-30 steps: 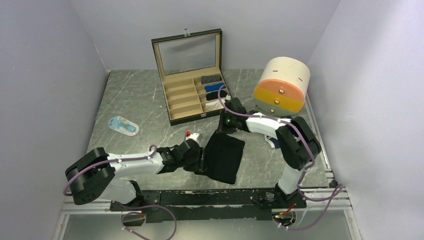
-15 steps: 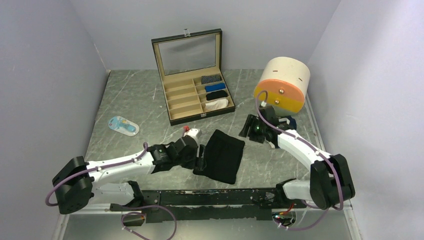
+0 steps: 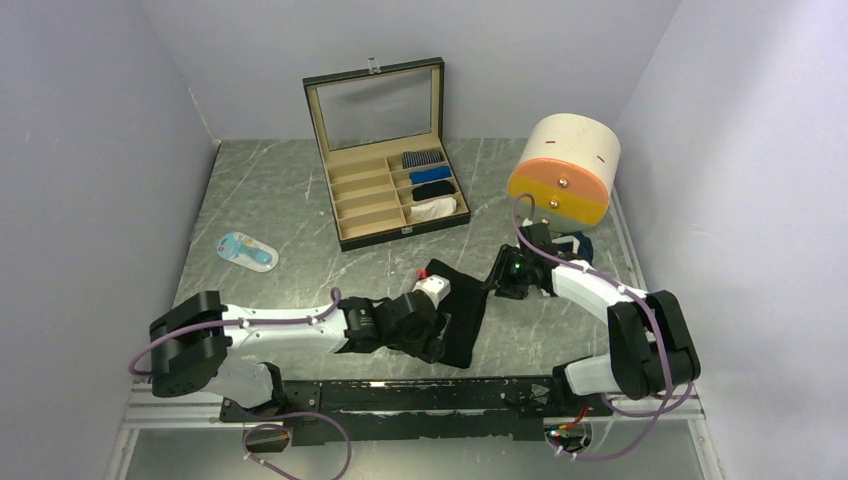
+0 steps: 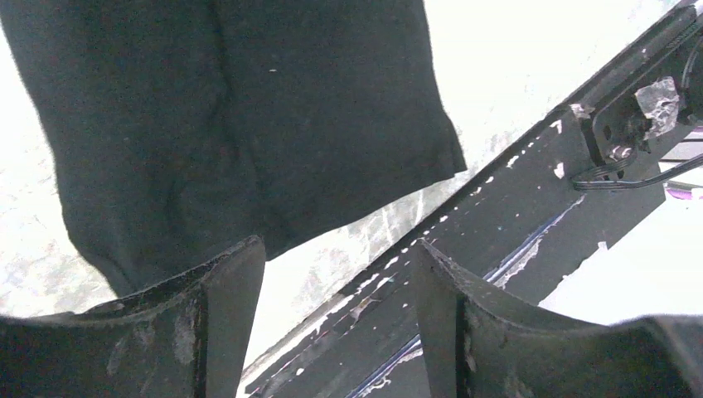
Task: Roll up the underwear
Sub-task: Fold the underwear at the center of the board.
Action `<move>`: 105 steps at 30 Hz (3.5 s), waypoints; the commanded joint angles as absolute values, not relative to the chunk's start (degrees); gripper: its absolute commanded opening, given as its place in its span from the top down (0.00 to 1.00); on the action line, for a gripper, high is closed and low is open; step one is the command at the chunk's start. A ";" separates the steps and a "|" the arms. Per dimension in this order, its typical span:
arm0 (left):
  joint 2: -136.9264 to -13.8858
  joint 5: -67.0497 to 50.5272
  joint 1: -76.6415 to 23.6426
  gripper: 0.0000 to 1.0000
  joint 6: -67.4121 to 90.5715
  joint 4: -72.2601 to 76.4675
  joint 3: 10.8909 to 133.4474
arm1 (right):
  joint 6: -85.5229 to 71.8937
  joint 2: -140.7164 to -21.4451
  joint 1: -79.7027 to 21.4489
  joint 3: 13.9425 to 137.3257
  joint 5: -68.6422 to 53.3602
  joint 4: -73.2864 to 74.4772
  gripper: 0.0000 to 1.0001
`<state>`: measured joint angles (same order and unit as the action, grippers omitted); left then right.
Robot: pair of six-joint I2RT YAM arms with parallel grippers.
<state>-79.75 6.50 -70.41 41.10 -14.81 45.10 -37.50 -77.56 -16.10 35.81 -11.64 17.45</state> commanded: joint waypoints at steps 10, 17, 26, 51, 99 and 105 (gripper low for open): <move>-84.56 9.73 -74.21 0.31 40.68 -14.18 50.16 | -36.56 -80.20 -14.45 33.78 -16.46 10.43 0.69; -88.84 10.81 -76.73 0.31 38.61 -15.52 55.00 | -36.83 -79.42 -13.90 32.58 -18.55 8.98 0.86; -98.51 15.08 -80.47 0.29 37.03 -20.10 63.48 | -36.65 -78.67 -13.55 32.69 -18.34 9.96 0.89; -114.39 26.27 -86.06 0.52 40.52 -33.83 79.39 | -36.04 -78.05 -13.02 32.83 -17.43 11.53 0.89; -85.28 1.85 -69.62 0.95 45.50 2.87 44.26 | -47.97 -83.30 -20.88 51.49 -16.02 20.76 0.93; -81.60 0.53 -65.96 0.95 45.30 2.28 40.54 | -49.97 -87.82 -24.50 55.43 -13.33 20.61 0.94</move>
